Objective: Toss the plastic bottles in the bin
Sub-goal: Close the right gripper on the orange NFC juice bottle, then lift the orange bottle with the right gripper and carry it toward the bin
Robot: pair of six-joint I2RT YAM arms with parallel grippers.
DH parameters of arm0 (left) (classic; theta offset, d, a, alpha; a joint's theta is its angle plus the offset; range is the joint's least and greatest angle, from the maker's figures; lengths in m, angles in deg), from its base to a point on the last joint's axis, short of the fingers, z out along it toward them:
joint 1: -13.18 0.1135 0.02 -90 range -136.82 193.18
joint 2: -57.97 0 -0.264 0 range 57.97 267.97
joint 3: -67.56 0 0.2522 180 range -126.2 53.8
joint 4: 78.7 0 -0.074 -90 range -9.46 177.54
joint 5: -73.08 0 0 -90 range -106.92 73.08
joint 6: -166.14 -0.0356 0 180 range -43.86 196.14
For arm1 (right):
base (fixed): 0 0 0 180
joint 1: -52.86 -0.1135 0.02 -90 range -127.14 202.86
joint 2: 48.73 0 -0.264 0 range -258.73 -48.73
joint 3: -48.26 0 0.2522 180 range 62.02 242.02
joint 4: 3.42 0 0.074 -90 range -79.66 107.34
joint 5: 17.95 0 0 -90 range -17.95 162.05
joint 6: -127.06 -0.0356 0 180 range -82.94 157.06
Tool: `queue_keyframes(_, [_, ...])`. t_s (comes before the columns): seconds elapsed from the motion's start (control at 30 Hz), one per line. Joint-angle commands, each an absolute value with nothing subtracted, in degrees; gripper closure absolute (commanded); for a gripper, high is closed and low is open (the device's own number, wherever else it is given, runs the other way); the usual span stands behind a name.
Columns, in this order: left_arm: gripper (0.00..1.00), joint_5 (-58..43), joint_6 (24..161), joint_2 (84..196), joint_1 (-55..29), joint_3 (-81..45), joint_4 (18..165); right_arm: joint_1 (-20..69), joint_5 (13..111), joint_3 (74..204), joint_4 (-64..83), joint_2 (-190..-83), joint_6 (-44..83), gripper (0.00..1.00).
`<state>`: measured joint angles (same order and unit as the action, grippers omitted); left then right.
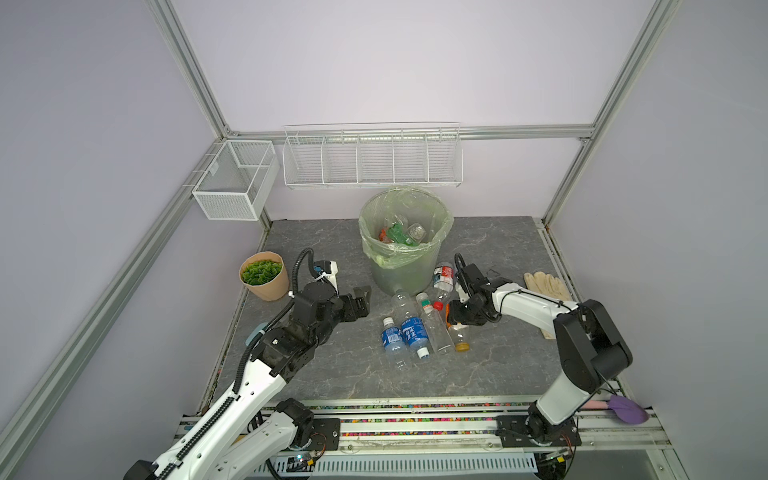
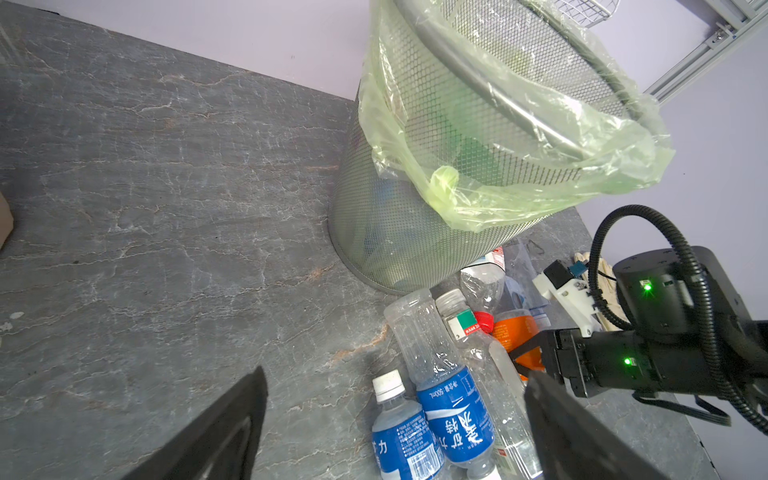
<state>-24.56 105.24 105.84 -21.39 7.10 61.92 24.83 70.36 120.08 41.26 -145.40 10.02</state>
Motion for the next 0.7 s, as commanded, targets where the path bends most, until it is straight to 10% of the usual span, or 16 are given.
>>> queue_keyframes(0.0, [0.04, -25.4, 105.1, 105.1, -21.6, 7.5, 60.9, 24.3, 71.5, 119.1, 42.3, -143.0, 9.4, 0.53])
queue_keyframes(0.67, [0.04, -25.4, 105.7, 105.2, -21.6, 7.8, 62.0, 22.1, 75.3, 121.0, 47.7, -125.3, 12.4, 0.58])
